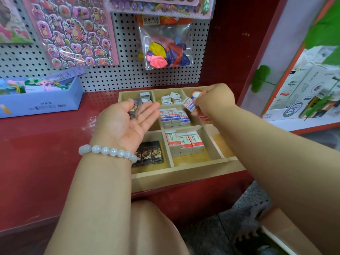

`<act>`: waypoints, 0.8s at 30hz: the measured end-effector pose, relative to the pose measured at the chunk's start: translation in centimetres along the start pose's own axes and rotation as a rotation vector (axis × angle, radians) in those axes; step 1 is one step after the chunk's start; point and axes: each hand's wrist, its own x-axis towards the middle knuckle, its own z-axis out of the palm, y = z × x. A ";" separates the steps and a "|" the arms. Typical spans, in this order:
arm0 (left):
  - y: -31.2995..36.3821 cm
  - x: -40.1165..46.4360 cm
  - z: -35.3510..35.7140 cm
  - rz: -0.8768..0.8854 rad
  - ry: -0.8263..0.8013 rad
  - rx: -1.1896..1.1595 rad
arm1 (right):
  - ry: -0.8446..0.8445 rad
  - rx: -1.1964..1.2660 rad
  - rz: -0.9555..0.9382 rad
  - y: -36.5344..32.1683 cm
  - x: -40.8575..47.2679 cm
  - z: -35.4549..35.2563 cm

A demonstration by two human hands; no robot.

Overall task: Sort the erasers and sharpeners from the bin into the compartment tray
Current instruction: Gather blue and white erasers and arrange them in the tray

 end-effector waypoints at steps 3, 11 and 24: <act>0.2 0.1 -0.2 0.046 0.033 -0.006 | 0.070 -0.162 -0.026 -0.5 -1.1 1.3; 0.6 0.3 -0.6 0.069 0.122 -0.020 | -0.055 -0.495 -0.043 0.0 -1.4 2.4; 0.6 -0.3 -0.5 0.125 0.183 0.432 | -0.214 -0.132 -0.395 -1.7 -3.6 0.8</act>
